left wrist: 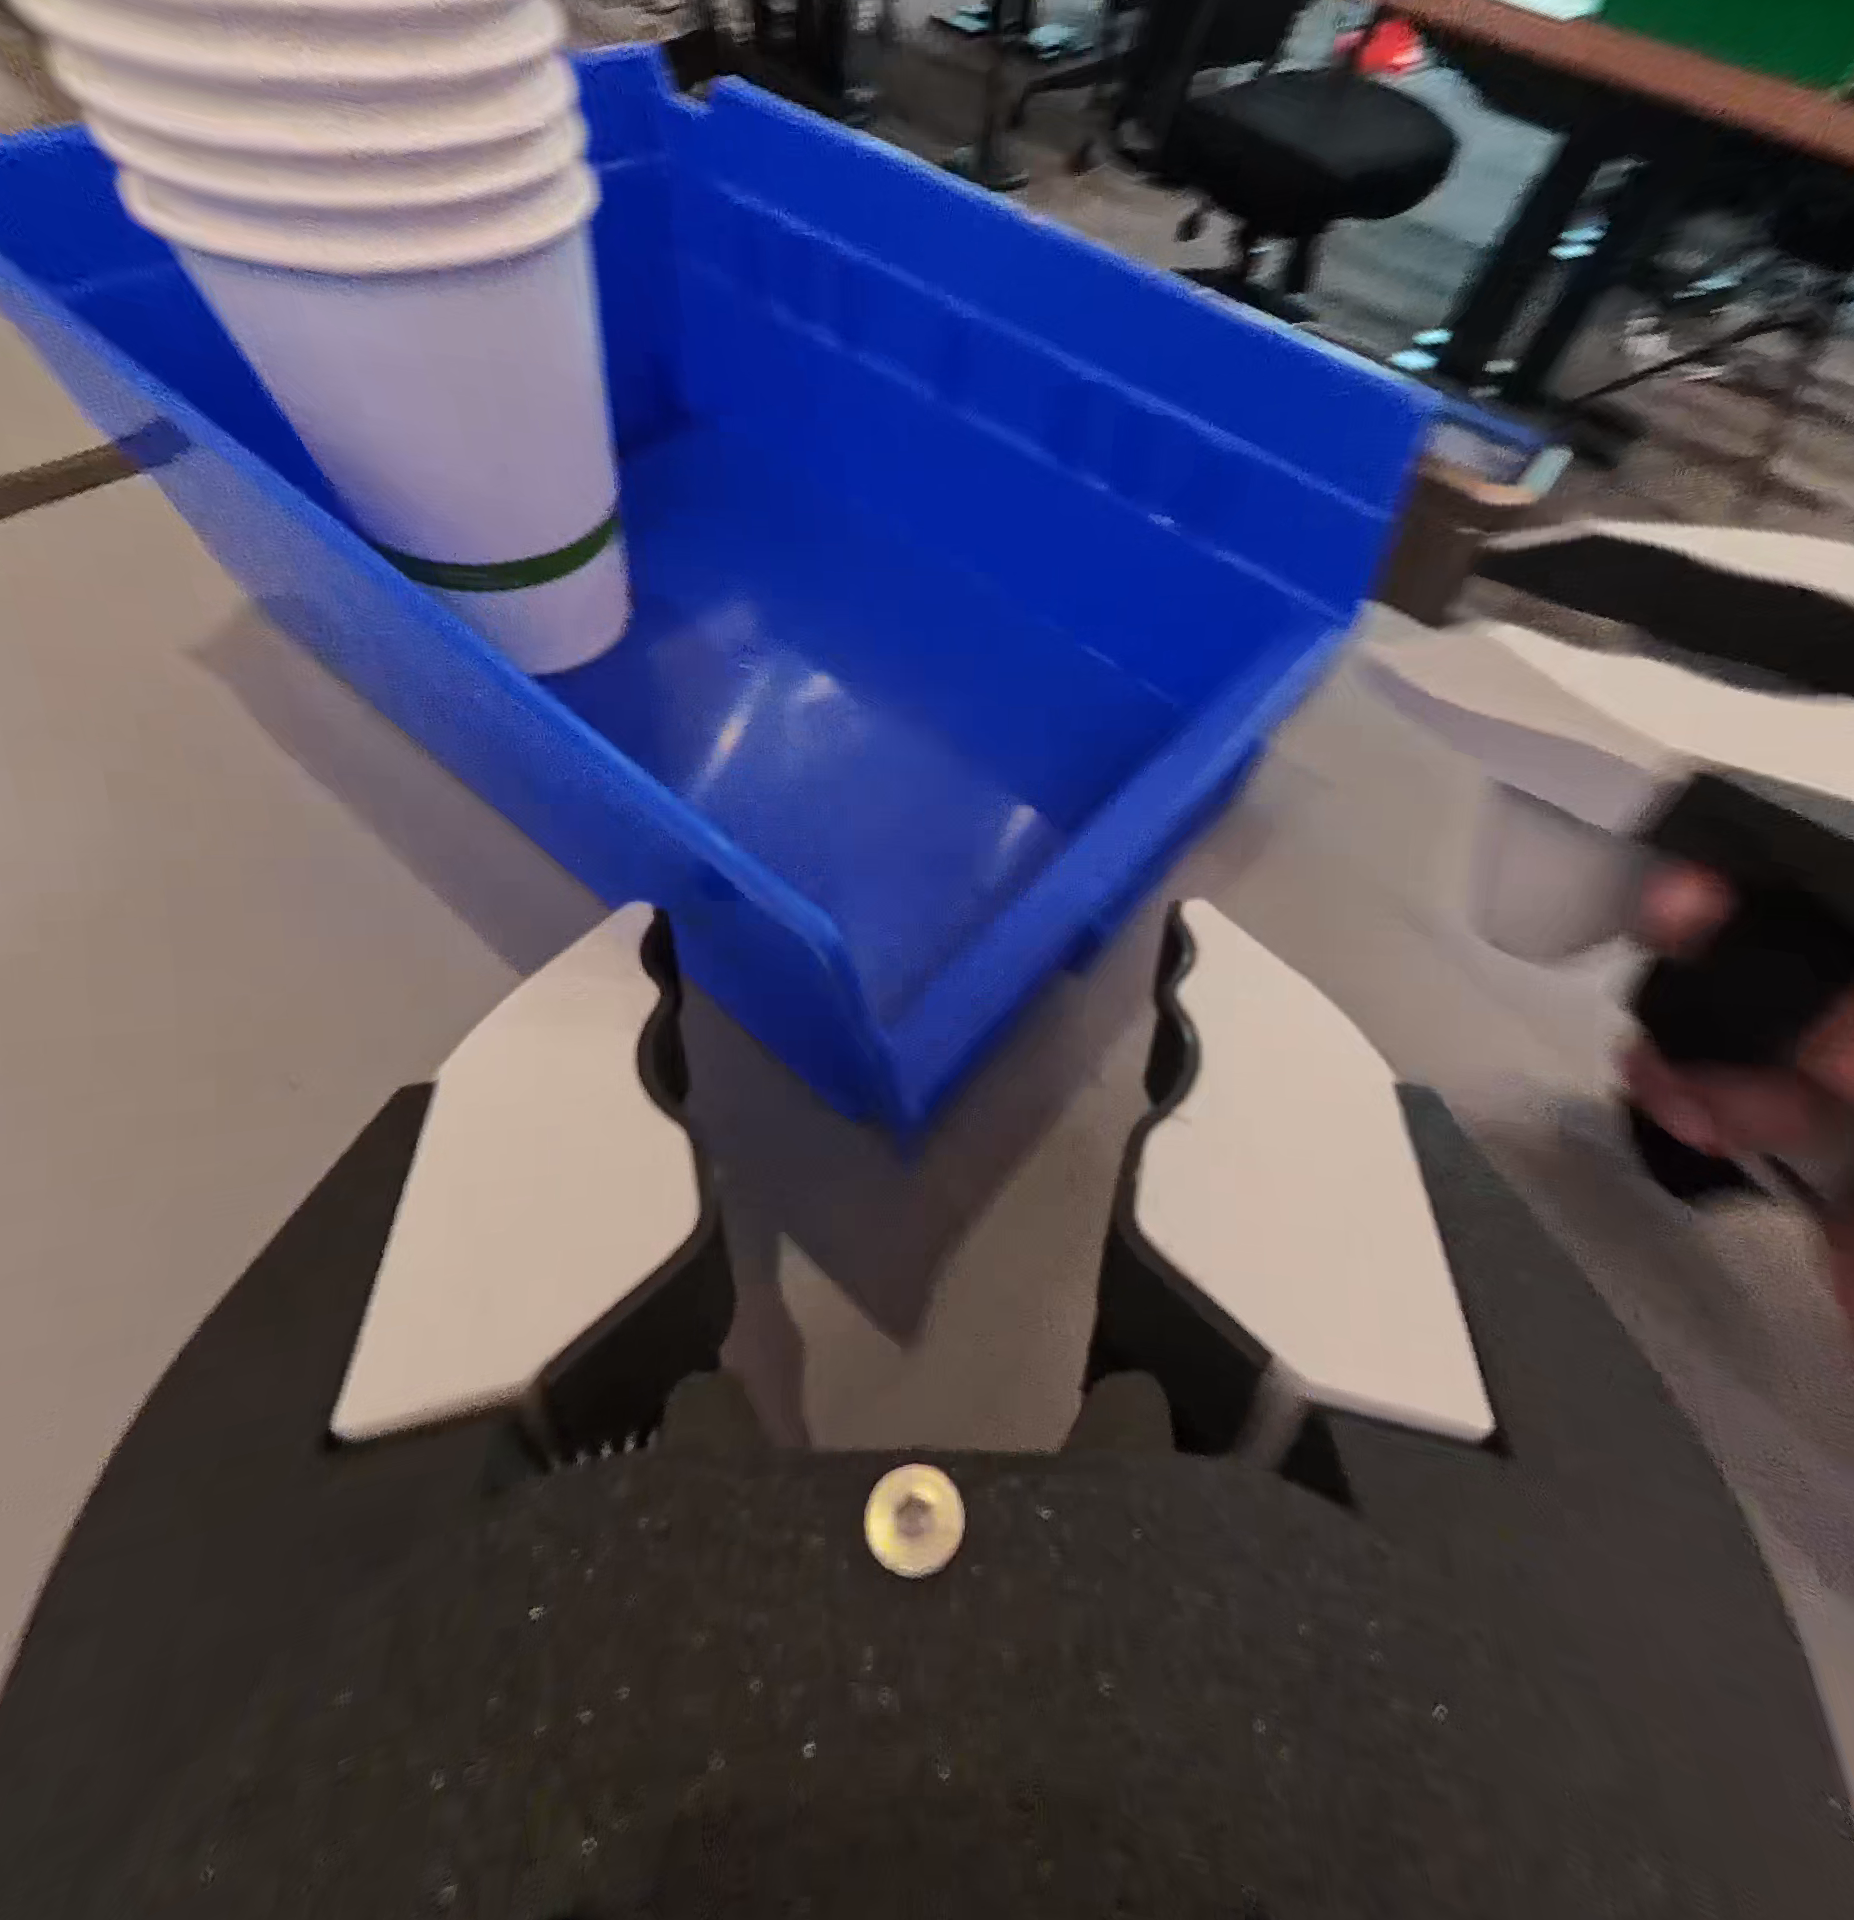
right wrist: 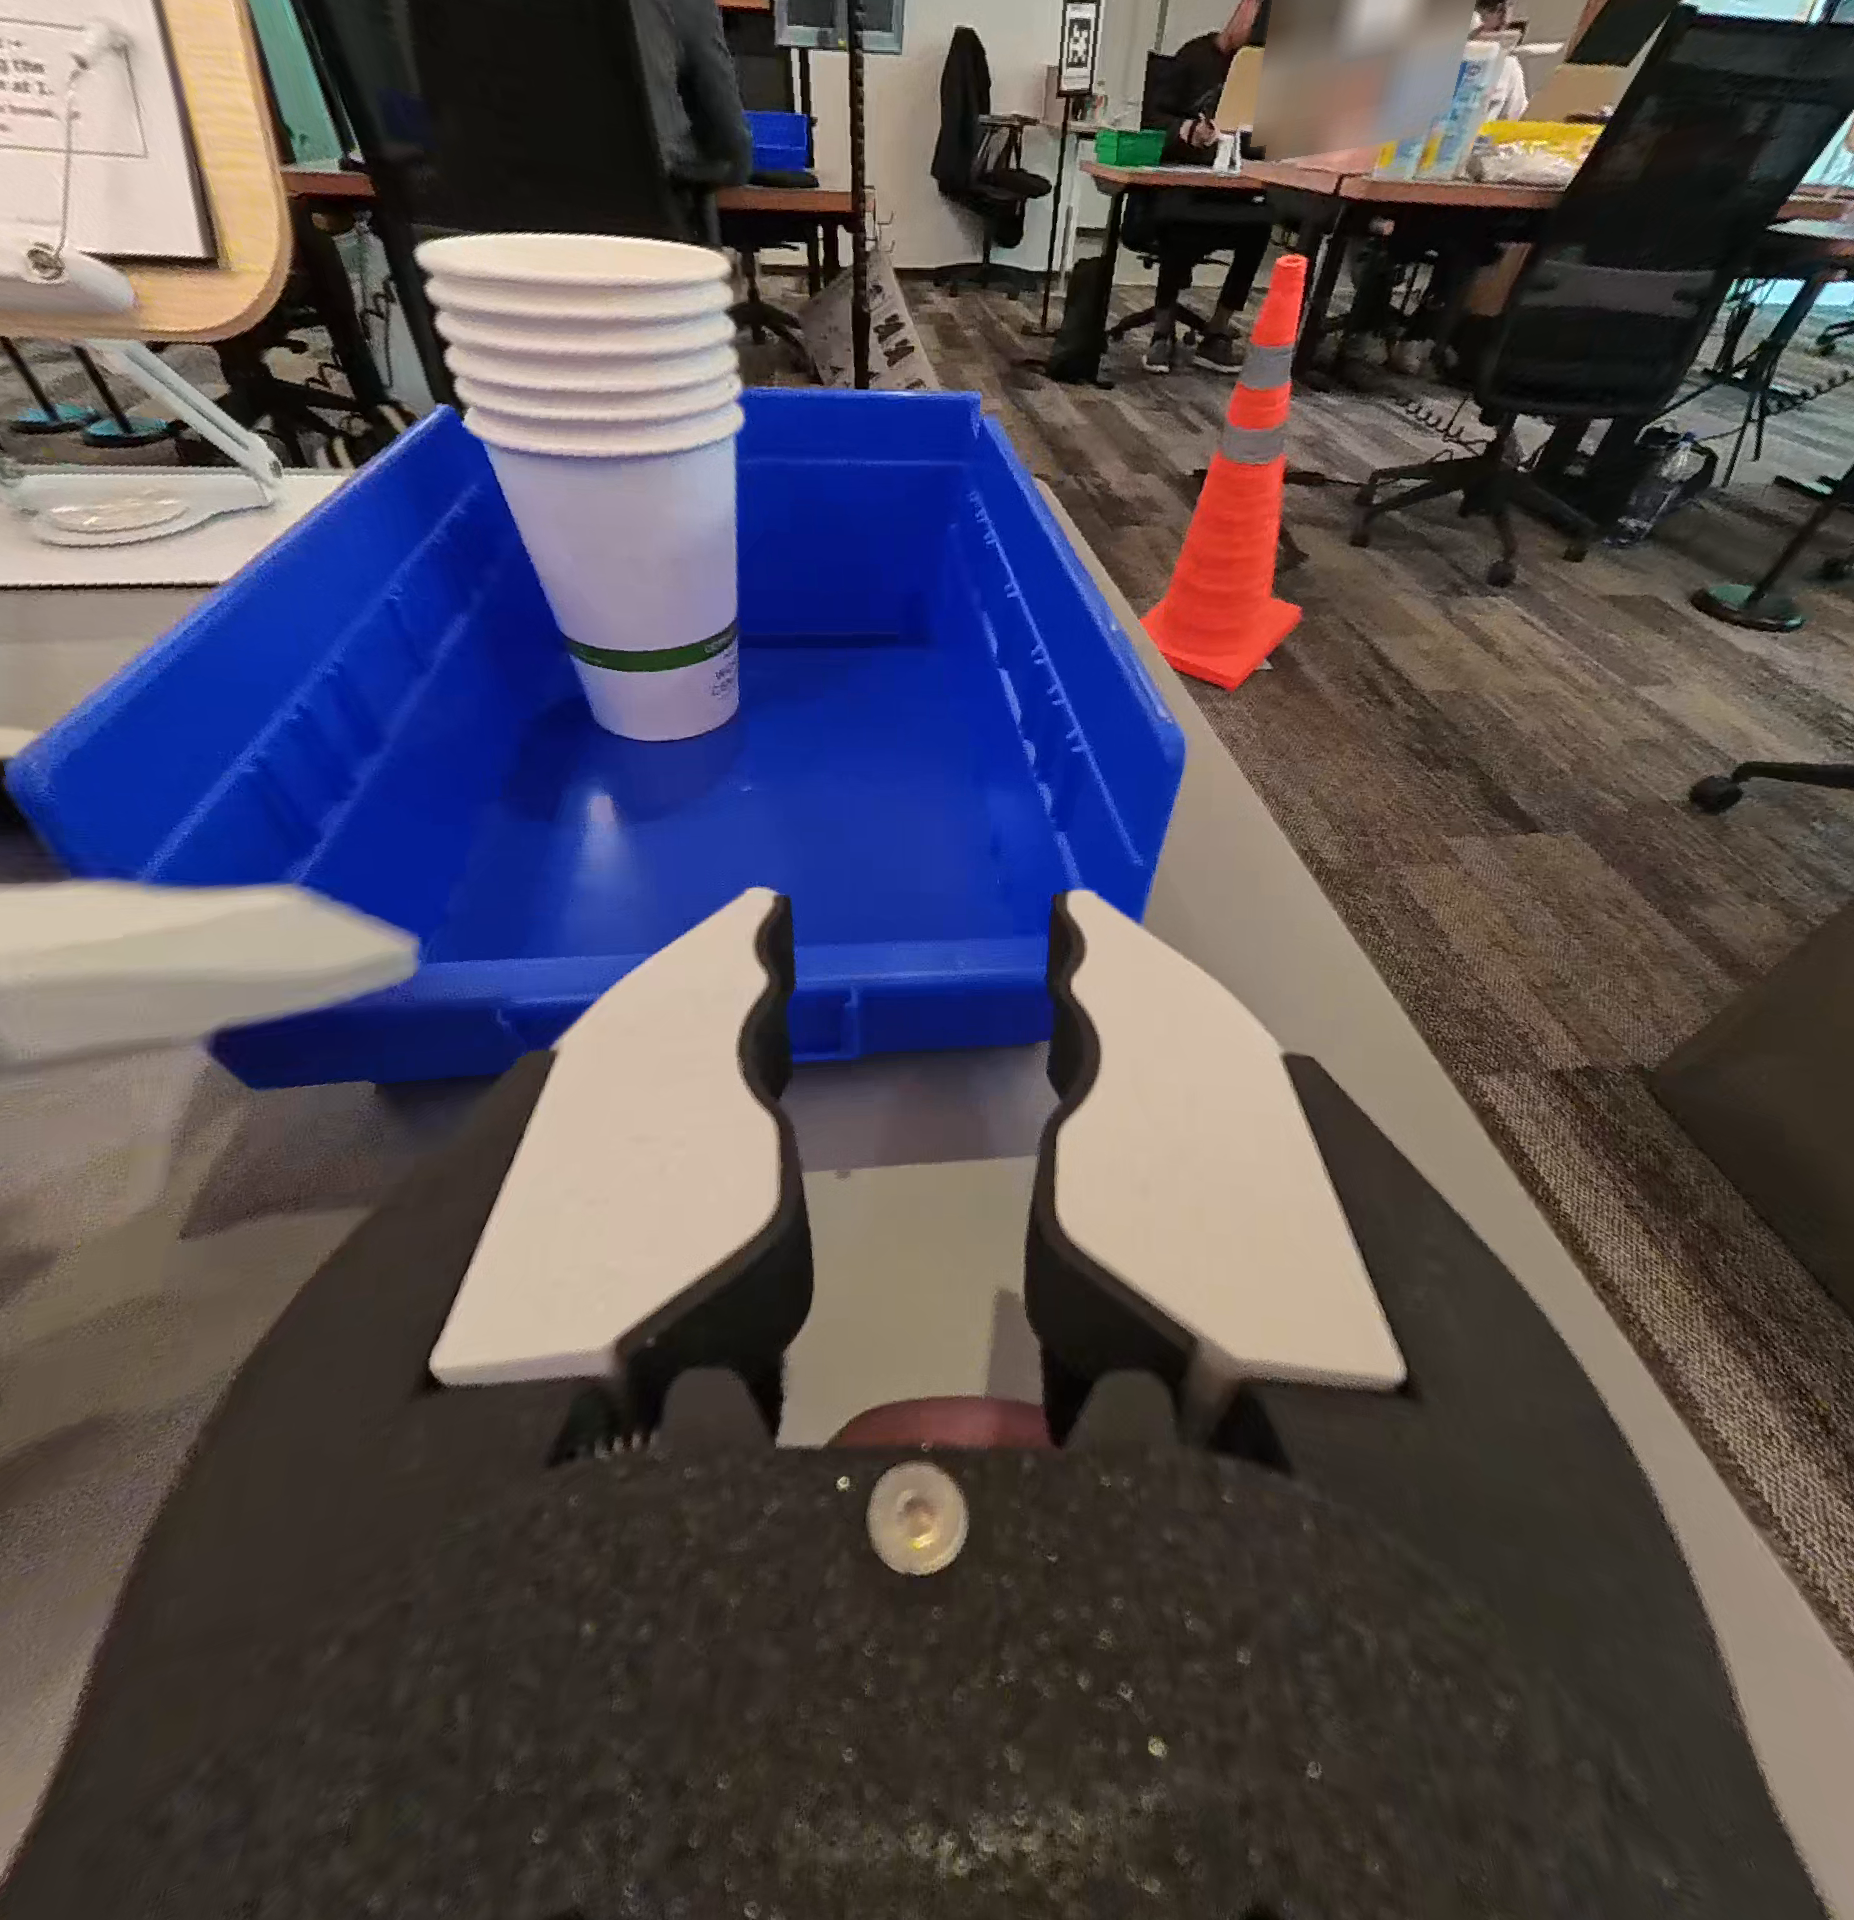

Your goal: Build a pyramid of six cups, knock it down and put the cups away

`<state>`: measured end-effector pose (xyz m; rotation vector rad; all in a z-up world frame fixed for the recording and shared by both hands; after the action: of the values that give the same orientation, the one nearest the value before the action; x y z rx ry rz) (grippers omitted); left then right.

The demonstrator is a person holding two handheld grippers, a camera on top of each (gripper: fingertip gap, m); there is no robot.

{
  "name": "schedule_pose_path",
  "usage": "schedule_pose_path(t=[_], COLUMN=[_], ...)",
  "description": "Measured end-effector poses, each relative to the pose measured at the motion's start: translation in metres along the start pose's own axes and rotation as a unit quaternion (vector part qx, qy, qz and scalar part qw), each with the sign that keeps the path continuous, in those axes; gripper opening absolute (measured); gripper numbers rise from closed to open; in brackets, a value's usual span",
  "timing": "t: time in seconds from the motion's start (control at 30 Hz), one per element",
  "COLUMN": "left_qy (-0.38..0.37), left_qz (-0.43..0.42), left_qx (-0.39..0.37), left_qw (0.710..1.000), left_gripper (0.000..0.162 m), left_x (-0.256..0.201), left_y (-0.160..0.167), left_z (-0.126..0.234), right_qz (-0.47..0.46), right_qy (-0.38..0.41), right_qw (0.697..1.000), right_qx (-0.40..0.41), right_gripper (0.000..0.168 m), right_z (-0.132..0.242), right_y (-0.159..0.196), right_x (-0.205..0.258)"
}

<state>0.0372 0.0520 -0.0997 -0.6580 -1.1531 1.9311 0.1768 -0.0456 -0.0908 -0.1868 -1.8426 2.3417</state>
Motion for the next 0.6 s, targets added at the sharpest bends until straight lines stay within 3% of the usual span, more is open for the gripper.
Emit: schedule_pose_path(t=[0.1, 0.17, 0.23, 0.37, 0.5, 0.6], left_qy=[-0.040, -0.053, -0.073, -0.179, -0.185, -0.194], left_qz=[0.052, 0.091, 0.119, 0.091, 0.105, 0.087], left_qx=[-0.001, 0.005, 0.002, 0.008, 0.007, 0.013], left_qw=[0.998, 0.994, 0.990, 0.980, 0.977, 0.977], left_gripper=[0.081, 0.058, 0.044, 0.009, 0.005, 0.005], left_x=[0.011, 0.020, 0.030, 0.056, 0.067, 0.067], left_y=[-0.013, -0.017, -0.016, -0.012, -0.005, -0.001], left_z=[-0.023, -0.025, -0.023, -0.008, 0.006, 0.015], right_qz=[-0.027, -0.031, -0.020, -0.037, -0.051, -0.078], right_qy=[-0.016, -0.020, 0.001, 0.035, 0.026, 0.018], right_qw=[0.999, 0.998, 0.998, 0.997, 0.996, 0.995], right_qx=[0.022, 0.042, 0.052, 0.052, 0.070, 0.063], right_gripper=[0.047, 0.048, 0.049, 0.056, 0.057, 0.022], right_z=[-0.007, -0.013, -0.016, -0.022, -0.031, -0.030], right_y=[0.005, 0.010, 0.011, 0.009, 0.012, 0.005], right_x=[0.001, 0.004, 0.004, 0.005, 0.019, 0.029])
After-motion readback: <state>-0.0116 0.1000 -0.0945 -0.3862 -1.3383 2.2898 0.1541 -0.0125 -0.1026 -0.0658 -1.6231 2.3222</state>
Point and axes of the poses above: each gripper's, where its closed fingertips meet, z back along the fingers, y out of its underside, x = y × z across the jaws, the point moved 6 cm from there along z, back along the fingers, and after that the axes turned 8 degrees about -y, right-handed, at the moved point
